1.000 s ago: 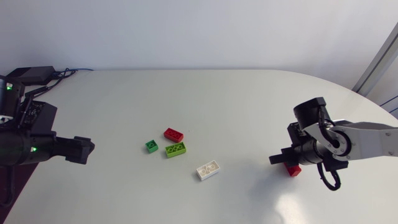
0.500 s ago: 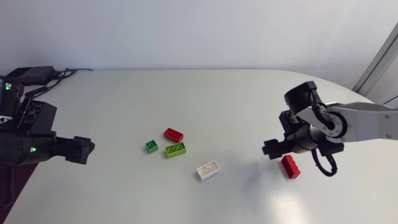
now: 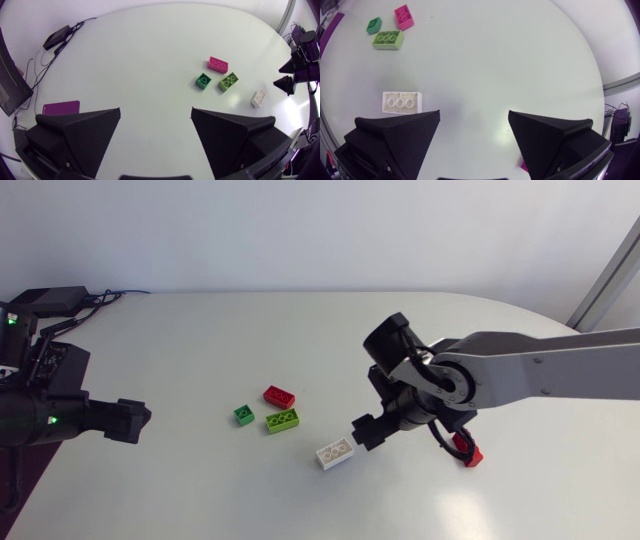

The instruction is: Sort duplo bricks by size, large to the right and small to the left

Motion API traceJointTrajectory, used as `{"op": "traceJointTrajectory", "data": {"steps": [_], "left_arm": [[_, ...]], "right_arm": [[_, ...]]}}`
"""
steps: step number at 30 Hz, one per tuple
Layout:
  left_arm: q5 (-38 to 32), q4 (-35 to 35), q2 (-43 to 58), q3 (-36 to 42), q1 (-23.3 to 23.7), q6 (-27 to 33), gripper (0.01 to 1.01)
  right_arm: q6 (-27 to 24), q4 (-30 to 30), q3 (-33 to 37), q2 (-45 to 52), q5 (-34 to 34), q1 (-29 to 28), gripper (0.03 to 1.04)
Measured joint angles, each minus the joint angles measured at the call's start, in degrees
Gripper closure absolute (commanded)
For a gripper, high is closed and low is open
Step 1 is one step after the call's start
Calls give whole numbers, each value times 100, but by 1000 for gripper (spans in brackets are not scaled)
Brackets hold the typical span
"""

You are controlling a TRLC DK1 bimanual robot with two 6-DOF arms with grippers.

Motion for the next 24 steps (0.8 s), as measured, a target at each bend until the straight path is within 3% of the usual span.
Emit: {"op": "traceJointTrajectory", "data": {"steps": [5, 11, 24], "left_arm": [[0, -55, 0, 0, -4, 2, 44], [-44, -103, 9, 0, -4, 4, 44], [-63, -92, 175, 0, -7, 2, 44]], "right_arm": [[280, -205, 531, 326, -160, 459, 79], [785, -570, 1239, 686, -1010, 638, 70], [1093, -1019, 1283, 1029, -1355, 710, 70]]}}
